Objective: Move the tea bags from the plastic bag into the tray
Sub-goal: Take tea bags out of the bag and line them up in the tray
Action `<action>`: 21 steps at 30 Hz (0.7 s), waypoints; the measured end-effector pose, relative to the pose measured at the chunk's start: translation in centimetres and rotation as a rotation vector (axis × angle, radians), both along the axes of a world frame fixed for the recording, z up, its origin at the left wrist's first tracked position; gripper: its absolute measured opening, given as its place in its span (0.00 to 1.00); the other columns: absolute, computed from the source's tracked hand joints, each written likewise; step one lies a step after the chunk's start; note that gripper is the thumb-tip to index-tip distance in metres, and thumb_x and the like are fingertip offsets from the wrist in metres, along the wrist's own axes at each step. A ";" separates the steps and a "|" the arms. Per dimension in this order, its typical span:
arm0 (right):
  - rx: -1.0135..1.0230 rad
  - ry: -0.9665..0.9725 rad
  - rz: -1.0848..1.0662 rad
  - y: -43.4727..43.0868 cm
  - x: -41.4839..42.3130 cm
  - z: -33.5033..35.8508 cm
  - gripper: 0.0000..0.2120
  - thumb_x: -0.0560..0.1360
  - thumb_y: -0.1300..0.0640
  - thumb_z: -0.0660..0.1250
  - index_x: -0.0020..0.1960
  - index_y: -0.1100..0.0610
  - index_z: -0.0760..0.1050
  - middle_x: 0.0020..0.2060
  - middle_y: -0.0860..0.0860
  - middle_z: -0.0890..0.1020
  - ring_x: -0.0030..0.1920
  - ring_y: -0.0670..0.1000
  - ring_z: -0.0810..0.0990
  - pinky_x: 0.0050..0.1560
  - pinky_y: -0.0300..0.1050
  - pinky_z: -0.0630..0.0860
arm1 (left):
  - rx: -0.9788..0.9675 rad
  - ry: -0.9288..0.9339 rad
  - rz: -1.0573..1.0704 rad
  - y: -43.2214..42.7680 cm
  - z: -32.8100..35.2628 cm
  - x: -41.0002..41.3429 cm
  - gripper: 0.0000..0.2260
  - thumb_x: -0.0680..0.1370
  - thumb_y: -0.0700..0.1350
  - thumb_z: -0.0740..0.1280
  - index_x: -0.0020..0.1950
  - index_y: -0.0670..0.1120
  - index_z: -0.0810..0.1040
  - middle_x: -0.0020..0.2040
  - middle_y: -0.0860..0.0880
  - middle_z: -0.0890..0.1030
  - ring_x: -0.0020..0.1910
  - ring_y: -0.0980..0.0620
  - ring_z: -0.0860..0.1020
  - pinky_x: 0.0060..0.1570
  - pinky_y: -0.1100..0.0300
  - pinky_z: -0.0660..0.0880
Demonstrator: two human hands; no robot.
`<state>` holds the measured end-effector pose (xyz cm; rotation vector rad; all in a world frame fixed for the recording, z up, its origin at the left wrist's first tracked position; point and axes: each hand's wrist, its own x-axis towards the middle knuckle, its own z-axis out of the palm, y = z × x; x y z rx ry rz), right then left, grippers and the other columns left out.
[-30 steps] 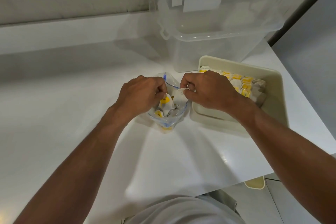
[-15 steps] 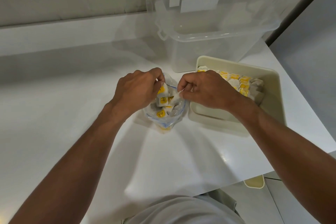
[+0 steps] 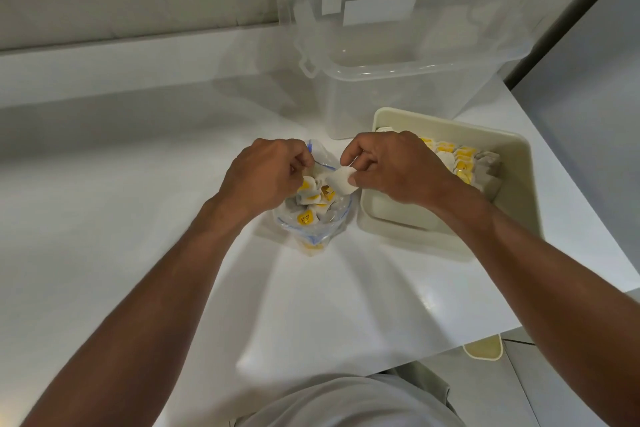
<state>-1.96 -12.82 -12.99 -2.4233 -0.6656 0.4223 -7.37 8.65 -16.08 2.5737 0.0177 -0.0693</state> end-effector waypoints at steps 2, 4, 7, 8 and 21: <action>-0.005 -0.035 0.007 0.2 -0.1 0.1 0.07 0.69 0.57 0.73 0.46 0.48 0.81 0.35 0.41 0.84 0.40 0.41 0.81 0.44 0.41 0.76 | -0.021 0.054 -0.050 -0.1 0.0 0.0 0.17 0.71 0.36 0.69 0.56 0.52 0.83 0.49 0.54 0.84 0.49 0.51 0.82 0.51 0.53 0.79; -0.001 -0.061 0.019 0.3 -0.3 0.0 0.05 0.70 0.55 0.72 0.45 0.48 0.81 0.34 0.41 0.83 0.40 0.43 0.82 0.45 0.45 0.77 | 0.035 0.103 -0.096 -0.3 0.1 0.1 0.20 0.70 0.36 0.70 0.59 0.52 0.82 0.53 0.53 0.84 0.51 0.51 0.81 0.51 0.54 0.78; 0.002 -0.081 0.041 0.4 -0.3 -0.4 0.03 0.72 0.53 0.71 0.44 0.46 0.80 0.34 0.39 0.82 0.40 0.44 0.81 0.44 0.49 0.78 | 0.267 0.124 -0.124 -0.6 -0.2 0.1 0.20 0.74 0.41 0.70 0.64 0.54 0.78 0.56 0.52 0.81 0.54 0.49 0.78 0.46 0.57 0.74; 0.005 -0.085 0.051 0.4 -0.3 -0.5 0.03 0.72 0.52 0.71 0.44 0.45 0.80 0.34 0.39 0.81 0.39 0.44 0.81 0.44 0.50 0.78 | 0.332 0.123 -0.127 -0.6 -0.3 0.0 0.19 0.75 0.41 0.68 0.64 0.55 0.78 0.56 0.51 0.81 0.54 0.48 0.77 0.45 0.58 0.72; 0.024 -0.091 0.111 0.4 -0.3 -0.4 0.03 0.72 0.50 0.70 0.42 0.42 0.77 0.33 0.36 0.77 0.37 0.39 0.77 0.41 0.48 0.76 | 0.506 0.198 -0.227 -1.3 0.0 -0.3 0.08 0.77 0.48 0.66 0.52 0.55 0.82 0.45 0.52 0.75 0.46 0.48 0.76 0.39 0.59 0.67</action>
